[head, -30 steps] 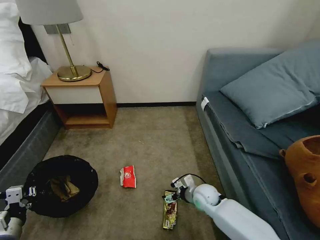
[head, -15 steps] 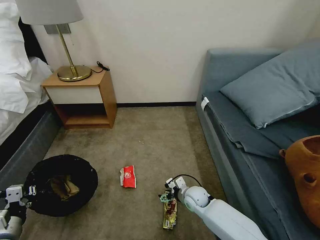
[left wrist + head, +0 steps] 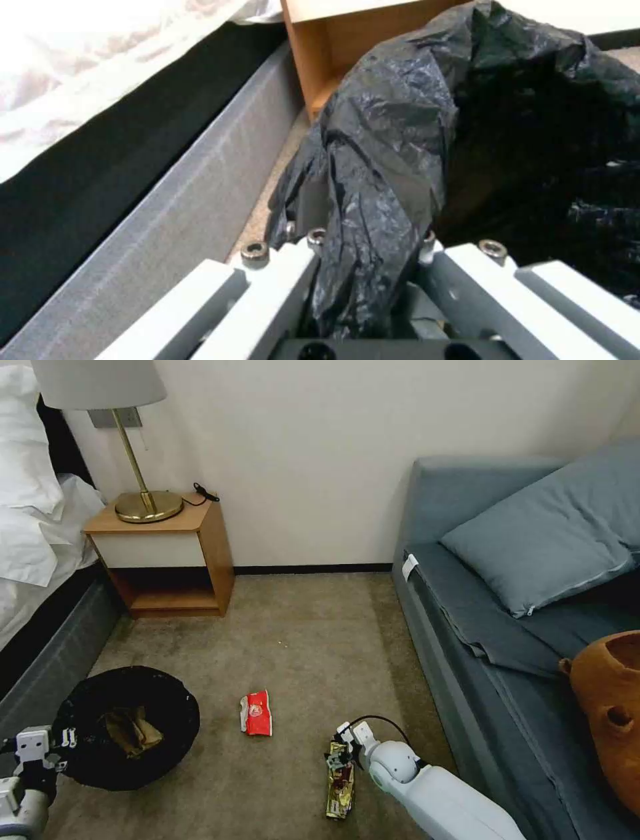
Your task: Pick up the trash bin, then pick up the garbage on the floor and place it into the trash bin.
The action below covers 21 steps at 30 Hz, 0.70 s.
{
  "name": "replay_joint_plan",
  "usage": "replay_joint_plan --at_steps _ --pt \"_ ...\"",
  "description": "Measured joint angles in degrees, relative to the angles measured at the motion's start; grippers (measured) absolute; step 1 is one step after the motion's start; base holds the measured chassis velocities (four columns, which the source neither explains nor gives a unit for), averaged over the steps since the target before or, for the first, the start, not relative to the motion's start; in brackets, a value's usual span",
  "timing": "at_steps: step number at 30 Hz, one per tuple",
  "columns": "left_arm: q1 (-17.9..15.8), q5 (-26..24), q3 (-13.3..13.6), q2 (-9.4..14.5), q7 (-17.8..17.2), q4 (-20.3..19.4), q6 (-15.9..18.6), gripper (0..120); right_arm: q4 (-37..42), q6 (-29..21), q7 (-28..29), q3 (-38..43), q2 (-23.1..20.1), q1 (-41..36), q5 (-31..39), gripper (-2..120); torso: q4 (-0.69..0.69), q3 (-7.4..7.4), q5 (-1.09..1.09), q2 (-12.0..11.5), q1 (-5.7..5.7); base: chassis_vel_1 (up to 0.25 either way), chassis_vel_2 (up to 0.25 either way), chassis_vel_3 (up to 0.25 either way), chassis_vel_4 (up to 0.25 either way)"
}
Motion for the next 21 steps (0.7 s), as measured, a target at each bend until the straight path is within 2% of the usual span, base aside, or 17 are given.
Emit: replay_joint_plan --at_steps 21 --pt "-0.25 -0.03 0.36 -0.15 0.23 0.45 -0.73 4 -1.75 1.61 -0.23 0.62 0.07 -1.79 -1.66 100 0.0 0.0 0.0 0.0 0.0 0.0 0.0 0.0 0.0"
